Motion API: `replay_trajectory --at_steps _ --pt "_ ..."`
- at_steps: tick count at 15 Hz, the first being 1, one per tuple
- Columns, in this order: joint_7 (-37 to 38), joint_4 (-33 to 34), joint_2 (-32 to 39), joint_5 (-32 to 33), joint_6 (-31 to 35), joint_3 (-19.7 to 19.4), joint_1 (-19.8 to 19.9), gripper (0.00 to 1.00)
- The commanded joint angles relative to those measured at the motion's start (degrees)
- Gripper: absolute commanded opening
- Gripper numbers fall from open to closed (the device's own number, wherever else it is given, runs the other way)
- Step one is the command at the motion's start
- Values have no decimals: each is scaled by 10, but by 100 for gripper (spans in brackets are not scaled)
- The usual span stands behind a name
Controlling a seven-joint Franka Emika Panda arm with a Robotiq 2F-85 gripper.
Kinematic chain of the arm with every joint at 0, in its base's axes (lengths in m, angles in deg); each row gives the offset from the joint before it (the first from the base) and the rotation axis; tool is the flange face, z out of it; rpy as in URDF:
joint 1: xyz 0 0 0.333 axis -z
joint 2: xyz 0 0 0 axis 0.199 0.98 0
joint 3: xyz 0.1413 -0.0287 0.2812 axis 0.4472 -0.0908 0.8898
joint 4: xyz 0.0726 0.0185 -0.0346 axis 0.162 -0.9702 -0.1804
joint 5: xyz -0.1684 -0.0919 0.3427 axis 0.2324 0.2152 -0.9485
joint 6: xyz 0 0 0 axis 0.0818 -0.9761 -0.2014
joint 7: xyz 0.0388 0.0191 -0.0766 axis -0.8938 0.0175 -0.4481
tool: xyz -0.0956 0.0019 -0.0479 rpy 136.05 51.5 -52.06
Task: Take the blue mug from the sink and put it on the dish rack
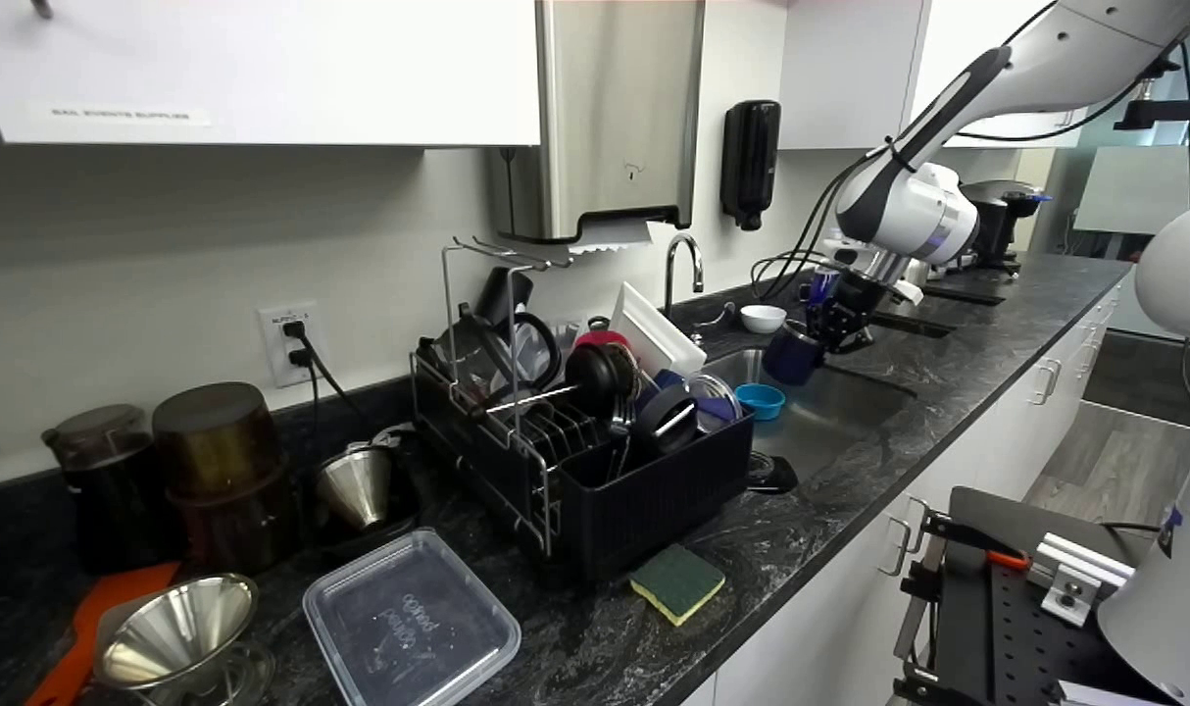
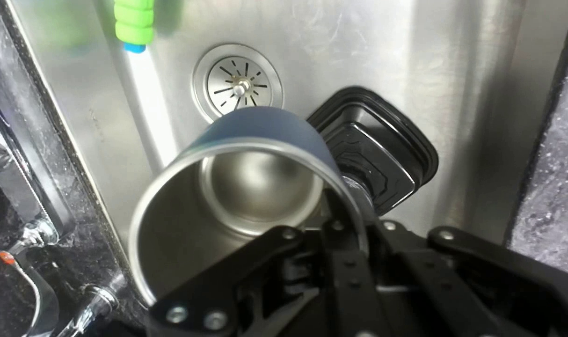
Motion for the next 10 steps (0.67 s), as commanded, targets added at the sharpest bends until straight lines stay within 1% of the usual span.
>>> replay_trajectory --at_steps 1,5,7,8,9,10 --pt "-83 -27 -56 -67 -22 4 -5 2" --pt "-162 -51 -112 -149 -35 -23 -45 2" --pt "-194 -69 -148 -193 -31 -52 -82 2" --pt "-156 -71 -145 -153 -20 16 -20 2" --pt "-159 -81 -166 -163 -15 13 -29 2" --pt "-156 -85 -178 -165 -12 20 -29 2"
